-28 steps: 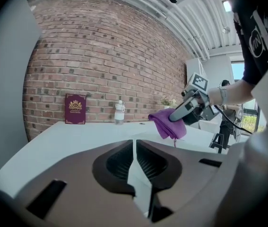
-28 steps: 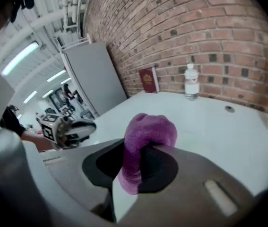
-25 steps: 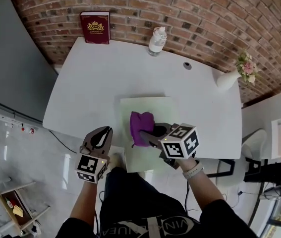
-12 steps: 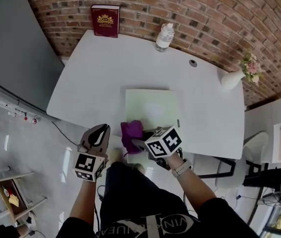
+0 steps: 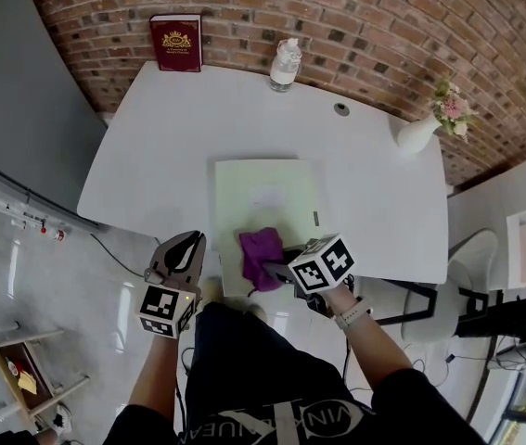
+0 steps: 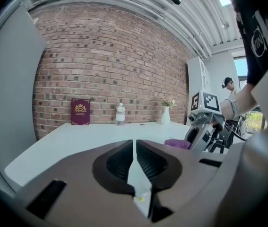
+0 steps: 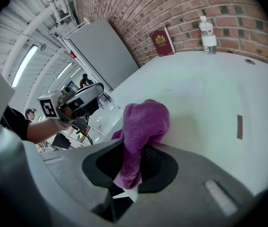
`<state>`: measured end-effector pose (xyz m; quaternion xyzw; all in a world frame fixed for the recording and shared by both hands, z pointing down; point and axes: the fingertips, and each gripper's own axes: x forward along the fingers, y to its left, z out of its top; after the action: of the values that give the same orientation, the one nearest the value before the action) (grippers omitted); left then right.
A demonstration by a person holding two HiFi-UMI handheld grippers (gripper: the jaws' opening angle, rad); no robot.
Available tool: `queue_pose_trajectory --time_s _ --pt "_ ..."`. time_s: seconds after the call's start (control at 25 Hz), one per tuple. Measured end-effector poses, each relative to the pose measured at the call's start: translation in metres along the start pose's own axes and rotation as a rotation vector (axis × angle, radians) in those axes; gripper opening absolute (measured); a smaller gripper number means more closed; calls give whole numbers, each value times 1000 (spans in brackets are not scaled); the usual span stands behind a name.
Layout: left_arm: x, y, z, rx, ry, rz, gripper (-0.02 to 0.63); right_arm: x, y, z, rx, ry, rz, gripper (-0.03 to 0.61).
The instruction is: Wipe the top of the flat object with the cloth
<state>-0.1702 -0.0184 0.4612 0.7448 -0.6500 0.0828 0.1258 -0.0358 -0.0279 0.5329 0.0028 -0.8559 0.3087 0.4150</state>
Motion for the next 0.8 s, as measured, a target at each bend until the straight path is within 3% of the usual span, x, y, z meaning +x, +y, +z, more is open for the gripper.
queue_pose_trajectory --time_s 0.8 --pt "10 -55 -12 32 26 -68 25 -79 -65 -65 168 -120 -136 63"
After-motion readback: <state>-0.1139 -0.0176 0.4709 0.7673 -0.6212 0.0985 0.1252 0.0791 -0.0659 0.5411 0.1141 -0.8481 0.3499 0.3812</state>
